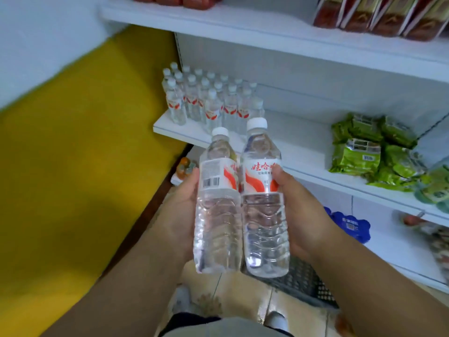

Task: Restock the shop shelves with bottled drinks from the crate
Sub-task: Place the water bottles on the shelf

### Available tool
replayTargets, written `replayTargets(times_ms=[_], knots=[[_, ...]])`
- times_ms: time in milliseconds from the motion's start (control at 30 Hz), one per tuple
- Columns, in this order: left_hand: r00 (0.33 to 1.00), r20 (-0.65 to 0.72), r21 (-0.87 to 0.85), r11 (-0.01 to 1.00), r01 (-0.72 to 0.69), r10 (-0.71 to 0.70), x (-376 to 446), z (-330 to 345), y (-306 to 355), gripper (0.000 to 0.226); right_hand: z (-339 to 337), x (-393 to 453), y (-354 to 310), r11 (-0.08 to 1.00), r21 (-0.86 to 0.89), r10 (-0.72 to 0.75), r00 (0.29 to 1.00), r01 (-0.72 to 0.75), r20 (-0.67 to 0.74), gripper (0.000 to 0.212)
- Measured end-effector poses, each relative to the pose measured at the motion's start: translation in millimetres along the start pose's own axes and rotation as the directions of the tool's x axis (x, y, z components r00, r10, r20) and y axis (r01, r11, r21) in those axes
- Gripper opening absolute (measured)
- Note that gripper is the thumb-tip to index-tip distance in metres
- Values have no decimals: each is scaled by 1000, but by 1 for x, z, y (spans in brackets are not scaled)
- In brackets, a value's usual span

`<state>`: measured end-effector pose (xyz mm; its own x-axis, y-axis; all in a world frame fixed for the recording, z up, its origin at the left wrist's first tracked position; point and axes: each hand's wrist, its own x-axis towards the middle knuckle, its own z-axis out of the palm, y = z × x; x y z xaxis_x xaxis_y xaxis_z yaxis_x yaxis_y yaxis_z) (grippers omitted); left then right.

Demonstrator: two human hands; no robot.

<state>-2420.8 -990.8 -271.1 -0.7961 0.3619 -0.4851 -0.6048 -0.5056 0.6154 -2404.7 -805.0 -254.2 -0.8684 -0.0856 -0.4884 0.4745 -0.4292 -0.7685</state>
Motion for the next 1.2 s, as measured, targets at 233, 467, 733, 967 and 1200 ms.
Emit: replayTargets(times_ms=[233,467,733,967,1200], knots=[[993,116,80,996,27,-36,-6,-80,91,89,106,41,20,995,-96,-26,999,22,-31,63],[989,-146,176,984,12,14,9,-151,157,71,180,86,35,994,-89,-70,997,67,-28,35],[998,-46,307,950,54,-41,64,-153,181,69,185,140,28,965,-242,-119,991,101,-64,50],[998,-58,229,973,-8,22,134,-164,200,65,168,223,9,893,-434,-117,992,122,39,30],[994,-79,361,932,-44,78,206,-162,205,62,131,298,-5,816,-565,-134,991,123,21,48]])
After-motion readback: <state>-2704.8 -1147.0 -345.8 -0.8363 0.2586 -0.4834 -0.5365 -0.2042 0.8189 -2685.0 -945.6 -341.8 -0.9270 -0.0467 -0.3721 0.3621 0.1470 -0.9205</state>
